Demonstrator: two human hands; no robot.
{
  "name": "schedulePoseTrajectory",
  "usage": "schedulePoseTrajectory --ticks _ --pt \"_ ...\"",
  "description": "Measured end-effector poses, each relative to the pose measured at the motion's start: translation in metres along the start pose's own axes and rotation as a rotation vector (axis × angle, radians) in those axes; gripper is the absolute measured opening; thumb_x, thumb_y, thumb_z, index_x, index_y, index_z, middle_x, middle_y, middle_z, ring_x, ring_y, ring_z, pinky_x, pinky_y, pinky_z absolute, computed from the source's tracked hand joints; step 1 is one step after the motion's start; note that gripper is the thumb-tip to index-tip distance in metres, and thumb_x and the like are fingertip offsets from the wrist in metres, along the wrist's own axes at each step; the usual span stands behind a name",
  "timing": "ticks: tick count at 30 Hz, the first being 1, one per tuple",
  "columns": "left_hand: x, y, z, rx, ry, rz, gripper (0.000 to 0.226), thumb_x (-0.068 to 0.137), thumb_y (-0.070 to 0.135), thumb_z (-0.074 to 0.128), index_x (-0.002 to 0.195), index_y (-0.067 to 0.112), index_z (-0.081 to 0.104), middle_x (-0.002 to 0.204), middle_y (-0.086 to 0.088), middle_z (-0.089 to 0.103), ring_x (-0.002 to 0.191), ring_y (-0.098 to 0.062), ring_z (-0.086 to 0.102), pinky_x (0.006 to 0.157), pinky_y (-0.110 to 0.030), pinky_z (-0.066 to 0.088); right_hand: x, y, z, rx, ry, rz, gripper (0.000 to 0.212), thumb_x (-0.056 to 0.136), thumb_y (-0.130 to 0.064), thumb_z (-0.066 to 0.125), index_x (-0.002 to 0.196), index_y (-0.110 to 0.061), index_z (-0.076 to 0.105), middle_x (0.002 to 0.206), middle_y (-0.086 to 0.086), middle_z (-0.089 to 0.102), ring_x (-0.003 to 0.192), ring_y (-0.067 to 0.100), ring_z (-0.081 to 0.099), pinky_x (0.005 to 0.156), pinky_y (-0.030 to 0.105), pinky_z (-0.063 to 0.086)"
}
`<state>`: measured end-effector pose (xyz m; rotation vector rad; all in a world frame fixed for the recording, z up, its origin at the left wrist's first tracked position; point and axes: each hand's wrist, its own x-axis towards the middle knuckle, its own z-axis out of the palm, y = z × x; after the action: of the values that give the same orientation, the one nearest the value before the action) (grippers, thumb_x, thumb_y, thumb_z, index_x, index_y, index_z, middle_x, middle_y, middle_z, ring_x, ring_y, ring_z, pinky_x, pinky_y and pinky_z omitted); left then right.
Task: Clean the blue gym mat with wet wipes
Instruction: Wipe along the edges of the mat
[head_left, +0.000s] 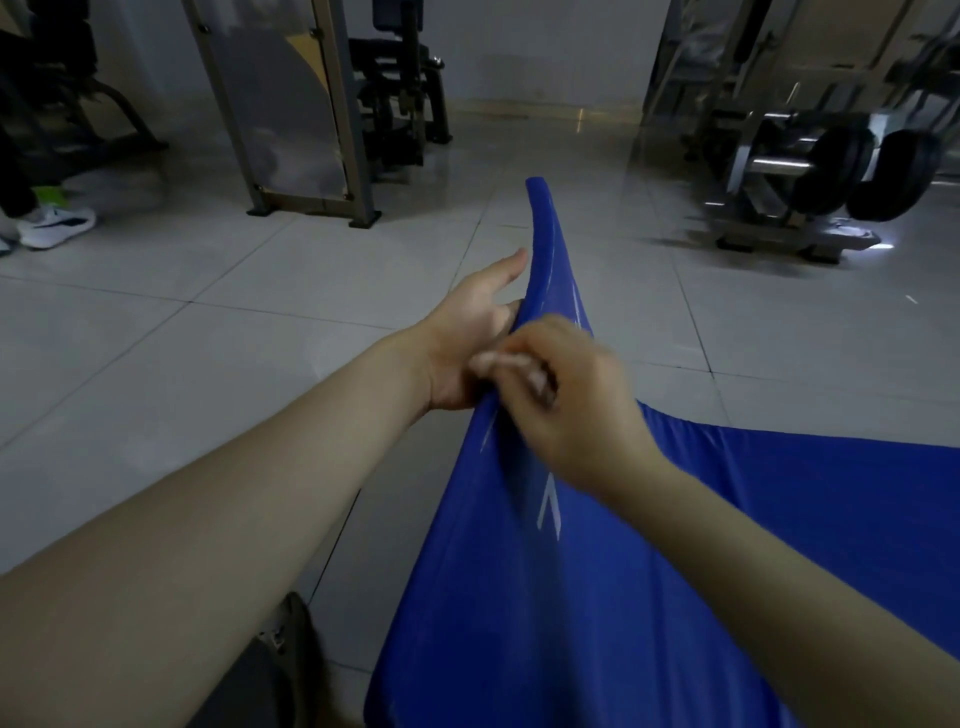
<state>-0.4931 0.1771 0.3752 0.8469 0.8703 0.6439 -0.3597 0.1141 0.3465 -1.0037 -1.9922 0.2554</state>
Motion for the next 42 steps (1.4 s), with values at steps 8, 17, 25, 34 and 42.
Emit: schedulePoseTrajectory --ticks 8,17,25,34,42 --pt "0.001 0.003 0.002 0.292 0.270 -0.023 0.048 0.104 0.049 0.038 0.131 0.018 0.061 0.123 -0.015 0.070 0.109 -0.030 0.067 0.104 -0.053 0.048 0.009 0.046 -0.001 0.063 0.129 0.300 0.023 0.096 -0.038 0.067 0.084 -0.018 0.064 0.064 0.003 0.055 0.057 0.017 0.050 0.050 0.022 0.039" --pt "-0.002 -0.010 0.006 0.219 0.362 0.137 0.044 0.099 0.042 0.046 0.120 0.009 0.065 0.105 -0.010 0.072 0.093 -0.026 0.070 0.079 -0.038 0.058 0.021 0.051 -0.026 0.683 0.081 0.577 0.017 0.097 -0.010 0.057 0.096 -0.008 0.074 0.083 0.015 0.068 0.076 0.025 0.063 0.070 0.035 0.056" --pt "0.001 -0.014 0.008 0.179 0.263 -0.026 0.055 0.101 0.062 0.043 0.122 0.018 0.069 0.115 -0.012 0.075 0.109 -0.030 0.071 0.096 -0.046 0.057 0.016 0.045 -0.026 0.622 0.016 0.498 0.020 0.095 -0.006 0.066 0.114 -0.010 0.069 0.084 0.007 0.074 0.075 0.020 0.069 0.069 0.030 0.058" --pt "0.007 -0.008 -0.012 0.078 0.309 -0.064 0.043 0.101 0.055 0.050 0.110 0.015 0.062 0.108 -0.010 0.065 0.098 -0.024 0.059 0.107 -0.040 0.047 -0.016 -0.033 0.001 0.320 -0.262 -0.014 0.009 0.089 -0.013 0.065 0.091 -0.014 0.073 0.077 -0.011 0.062 0.066 0.014 0.059 0.057 0.024 0.047" --pt "0.008 -0.016 -0.010 0.176 0.366 -0.014 0.049 0.100 0.058 0.049 0.097 0.016 0.073 0.089 -0.007 0.078 0.074 -0.020 0.075 0.065 -0.031 0.061 0.008 0.011 -0.010 0.051 -0.007 0.269 0.009 0.098 -0.024 0.065 0.093 -0.017 0.068 0.073 -0.005 0.066 0.071 0.013 0.063 0.069 0.044 0.053"
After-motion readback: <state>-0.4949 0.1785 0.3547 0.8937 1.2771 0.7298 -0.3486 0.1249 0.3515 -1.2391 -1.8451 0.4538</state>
